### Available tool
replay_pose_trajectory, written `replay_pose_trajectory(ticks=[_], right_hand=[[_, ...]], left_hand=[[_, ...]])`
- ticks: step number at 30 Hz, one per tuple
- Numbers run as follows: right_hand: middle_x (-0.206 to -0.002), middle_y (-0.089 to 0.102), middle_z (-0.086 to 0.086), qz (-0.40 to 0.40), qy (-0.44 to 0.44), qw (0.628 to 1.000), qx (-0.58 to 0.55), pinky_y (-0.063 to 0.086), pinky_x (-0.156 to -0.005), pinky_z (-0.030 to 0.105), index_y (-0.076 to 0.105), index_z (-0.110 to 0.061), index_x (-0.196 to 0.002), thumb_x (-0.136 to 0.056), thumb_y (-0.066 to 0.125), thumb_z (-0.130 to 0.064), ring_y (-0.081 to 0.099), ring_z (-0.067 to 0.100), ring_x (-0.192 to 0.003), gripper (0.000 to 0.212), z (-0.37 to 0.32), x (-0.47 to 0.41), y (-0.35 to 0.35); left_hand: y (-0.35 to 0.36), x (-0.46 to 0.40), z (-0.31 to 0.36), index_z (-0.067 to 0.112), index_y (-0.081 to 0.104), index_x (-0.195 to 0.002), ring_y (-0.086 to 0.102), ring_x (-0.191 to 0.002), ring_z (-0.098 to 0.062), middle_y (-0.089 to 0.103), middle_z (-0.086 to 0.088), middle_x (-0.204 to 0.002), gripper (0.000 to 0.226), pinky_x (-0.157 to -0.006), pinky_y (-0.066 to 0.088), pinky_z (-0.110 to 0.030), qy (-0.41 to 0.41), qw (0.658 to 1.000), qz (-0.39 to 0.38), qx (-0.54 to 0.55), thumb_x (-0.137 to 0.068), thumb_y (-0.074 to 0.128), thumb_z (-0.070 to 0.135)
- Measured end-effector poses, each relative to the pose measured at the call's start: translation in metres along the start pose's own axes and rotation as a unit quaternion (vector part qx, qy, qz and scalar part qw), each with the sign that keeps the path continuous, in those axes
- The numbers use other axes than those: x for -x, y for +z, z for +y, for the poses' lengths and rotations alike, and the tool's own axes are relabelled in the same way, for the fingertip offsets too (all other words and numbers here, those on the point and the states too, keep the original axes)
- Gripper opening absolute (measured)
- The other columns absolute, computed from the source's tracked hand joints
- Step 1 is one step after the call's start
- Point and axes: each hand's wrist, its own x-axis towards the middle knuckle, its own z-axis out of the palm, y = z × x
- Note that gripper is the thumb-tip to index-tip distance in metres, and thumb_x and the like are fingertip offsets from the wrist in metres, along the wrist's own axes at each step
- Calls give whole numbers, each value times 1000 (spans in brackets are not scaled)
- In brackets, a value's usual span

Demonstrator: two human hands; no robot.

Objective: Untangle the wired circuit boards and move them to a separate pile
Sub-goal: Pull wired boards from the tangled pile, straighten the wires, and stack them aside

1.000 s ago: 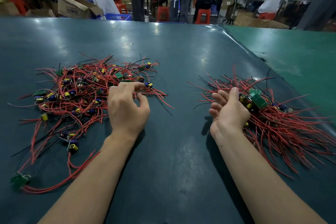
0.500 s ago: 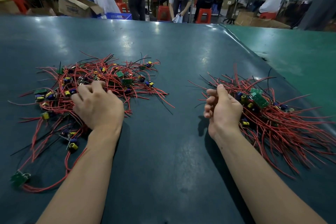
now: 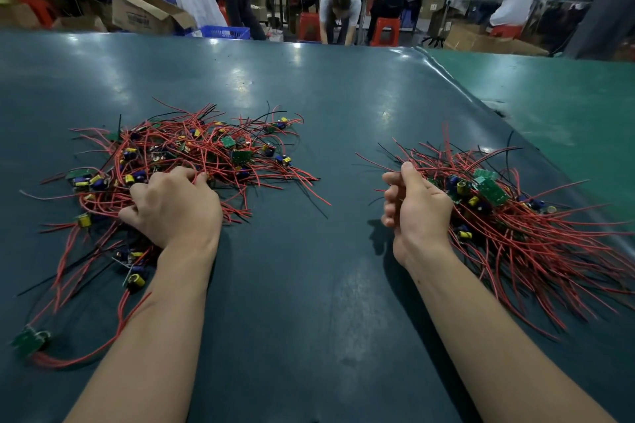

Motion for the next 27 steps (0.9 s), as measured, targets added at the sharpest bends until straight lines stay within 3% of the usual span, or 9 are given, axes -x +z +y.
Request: replay_pose_trajectory(ticks=[6, 10, 12, 16, 19, 21, 25, 27], right_hand=[[-48, 53, -5, -4, -2, 1000, 14, 29, -35, 17, 68, -12, -69, -98, 57, -31, 39, 8, -36, 37, 0, 1, 0], [-47, 53, -5, -9, 0, 1000, 23, 29, -35, 16, 68, -12, -68, -98, 57, -31, 39, 7, -36, 37, -1, 1, 1], [-47, 53, -5, -20, 2, 999, 27, 29, -36, 16, 67, -12, -70, -98, 57, -29, 39, 8, -35, 35, -2, 2, 2], [-68, 63, 1, -152, 7, 986, 62, 33, -36, 16, 67, -16, -92, -94, 62, -16, 48, 9, -38, 5, -1, 11, 9], [-93, 66, 3, -266, 32, 963, 40, 45, -42, 21, 59, -24, -118, -89, 62, -1, 62, 11, -60, 36, 4, 14, 11], [-93, 70, 2, -284, 20, 958, 27, 50, -48, 21, 64, -19, -113, -90, 59, 3, 64, 12, -69, 33, 4, 14, 10], [-81, 74, 4, -267, -25, 963, 16, 54, -62, 21, 69, -6, -91, -89, 61, 3, 68, 13, -72, 12, 4, 13, 11], [-79, 71, 7, -257, -48, 964, 35, 56, -72, 27, 67, -5, -86, -88, 61, 5, 66, 19, -74, 12, 4, 14, 13]], left_hand=[[-6, 5, 2, 11, 73, -109, 64, -95, -36, 71, -16, -107, 32, -82, 43, -39, 70, 975, 97, 188, -94, 62, 37], [-11, 9, 8, 1, 75, -99, 67, -82, -24, 74, -14, -91, 27, -75, 50, -28, 226, 899, 203, 315, -93, 68, 26], [-11, 15, 15, 0, 75, -94, 65, -80, -20, 73, -12, -88, 20, -77, 51, -24, 319, 853, 218, 350, -91, 71, 19], [-10, 55, 39, 2, 75, -94, 66, -83, -19, 71, -8, -92, 9, -81, 53, -27, 464, 776, 92, 417, -86, 75, 6], [-5, 74, 49, 3, 75, -94, 69, -82, -21, 72, -9, -92, 11, -77, 56, -30, 538, 727, -21, 427, -84, 76, 2], [-3, 75, 49, 0, 75, -95, 69, -84, -23, 72, -9, -93, 12, -77, 56, -35, 539, 716, -74, 437, -83, 76, 2], [-5, 75, 47, -2, 72, -105, 68, -96, -19, 71, -9, -107, 21, -85, 55, -33, 514, 717, -102, 460, -87, 72, 9], [-6, 76, 48, 1, 71, -103, 67, -89, -20, 69, -9, -103, 20, -76, 55, -32, 470, 724, -135, 487, -91, 66, 16]])
